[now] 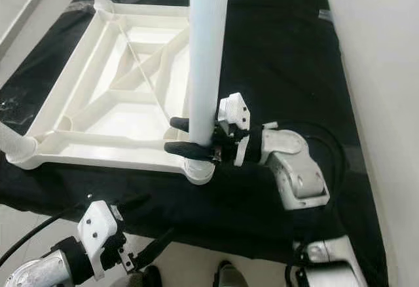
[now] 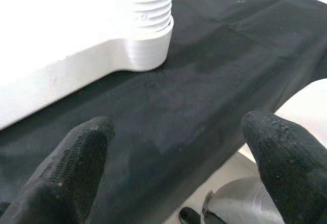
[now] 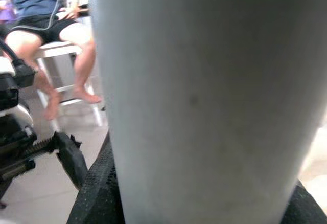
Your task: Building children table
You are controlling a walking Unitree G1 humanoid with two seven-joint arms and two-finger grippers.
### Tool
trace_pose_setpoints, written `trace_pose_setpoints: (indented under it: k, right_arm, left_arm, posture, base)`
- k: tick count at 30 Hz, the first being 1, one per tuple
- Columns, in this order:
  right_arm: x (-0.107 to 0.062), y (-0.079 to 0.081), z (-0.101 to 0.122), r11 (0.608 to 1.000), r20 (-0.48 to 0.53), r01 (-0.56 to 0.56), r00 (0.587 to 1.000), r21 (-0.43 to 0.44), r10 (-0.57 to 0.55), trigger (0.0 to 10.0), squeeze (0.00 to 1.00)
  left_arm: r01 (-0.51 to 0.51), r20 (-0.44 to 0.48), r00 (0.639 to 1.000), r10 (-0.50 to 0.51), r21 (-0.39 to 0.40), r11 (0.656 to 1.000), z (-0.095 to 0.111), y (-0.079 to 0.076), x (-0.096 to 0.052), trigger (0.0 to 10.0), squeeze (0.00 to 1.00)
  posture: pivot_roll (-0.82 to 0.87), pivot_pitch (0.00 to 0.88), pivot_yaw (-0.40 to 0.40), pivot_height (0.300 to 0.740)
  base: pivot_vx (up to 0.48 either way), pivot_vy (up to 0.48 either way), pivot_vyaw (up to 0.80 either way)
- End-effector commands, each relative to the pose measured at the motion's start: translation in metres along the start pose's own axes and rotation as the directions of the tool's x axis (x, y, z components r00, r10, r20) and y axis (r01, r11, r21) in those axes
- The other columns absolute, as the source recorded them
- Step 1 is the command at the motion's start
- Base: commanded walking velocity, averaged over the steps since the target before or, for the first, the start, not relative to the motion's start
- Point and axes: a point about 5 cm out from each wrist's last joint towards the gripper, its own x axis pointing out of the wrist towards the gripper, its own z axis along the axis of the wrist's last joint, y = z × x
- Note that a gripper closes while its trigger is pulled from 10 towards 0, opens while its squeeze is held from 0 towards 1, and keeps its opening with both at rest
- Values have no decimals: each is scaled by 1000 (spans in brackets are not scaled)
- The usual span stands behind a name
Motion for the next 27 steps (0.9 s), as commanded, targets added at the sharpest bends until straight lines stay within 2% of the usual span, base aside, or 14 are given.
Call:
trace_pose_setpoints:
  k: [1, 3, 5, 6, 8, 12, 14, 17, 21, 23, 27]
  right_arm:
    - [1, 7, -11, 997, -19, -60, 998, 47, 61, 10000, 0]
    - [1, 0, -1, 995, 19, -93, 996, 36, 93, 10000, 0]
    - [3, -7, 14, 993, 135, -104, 986, 49, 97, 10000, 0]
    - [3, -7, 14, 993, 135, -104, 986, 49, 97, 10000, 0]
    - [5, -9, 25, 990, 235, -118, 967, 74, 98, 10000, 0]
    - [6, -6, 28, 979, 300, -174, 944, 103, 136, 10000, 0]
    - [8, -1, 17, 980, 214, -186, 962, 66, 168, 10000, 0]
    - [8, 1, 5, 988, 76, -157, 985, -2, 157, 10000, 0]
    - [7, 3, 2, 988, 41, -154, 987, -23, 155, 10000, 0]
    - [3, 5, -6, 989, -41, -132, 991, -58, 130, 10000, 0]
    - [-3, 4, -17, 994, -108, -81, 992, -74, 72, 10000, 0]
  left_arm:
    - [14, -21, 1000, -14, -4, 1000, -4, -5, -2, 10000, 0]
    - [14, -22, 1000, -15, -7, 1000, -3, -5, -3, 10000, 0]
    - [14, -22, 1000, -14, -9, 1000, -3, -5, -4, 10000, 0]
    - [14, -22, 1000, -14, -9, 1000, -3, -5, -4, 10000, 0]
    - [13, -22, 1000, -13, -9, 1000, -3, -5, -4, 10000, 0]
    - [11, -21, 1000, -11, -11, 1000, -3, -5, -4, 10000, 0]
    - [11, -21, 1000, -12, -11, 1000, -3, -4, -4, 10000, 0]
    - [13, -22, 1000, -13, -11, 1000, -3, -4, -4, 10000, 0]
    - [12, -22, 1000, -12, -11, 1000, -3, -4, -4, 10000, 0]
    - [9, -20, 1000, -9, -9, 1000, -3, -4, -4, 10000, 0]
    - [7, -19, 1000, -7, -6, 1000, -2, -3, -5, 10000, 0]
  posture:
    - [3, 277, 34, 740]
    - [4, 284, 35, 740]
    - [7, 287, 34, 740]
    - [7, 287, 34, 740]
    - [6, 290, 34, 740]
    - [5, 291, 36, 740]
    - [5, 291, 36, 740]
    - [5, 292, 35, 740]
    - [5, 292, 35, 740]
    - [2, 296, 31, 740]
    - [1, 300, 36, 740]
  base:
    - [0, 0, 0]
    - [0, 0, 0]
    - [0, 0, 0]
    - [0, 0, 0]
    - [0, 0, 0]
    - [0, 0, 0]
    - [0, 0, 0]
    - [0, 0, 0]
    - [0, 0, 0]
    - [0, 0, 0]
    - [0, 0, 0]
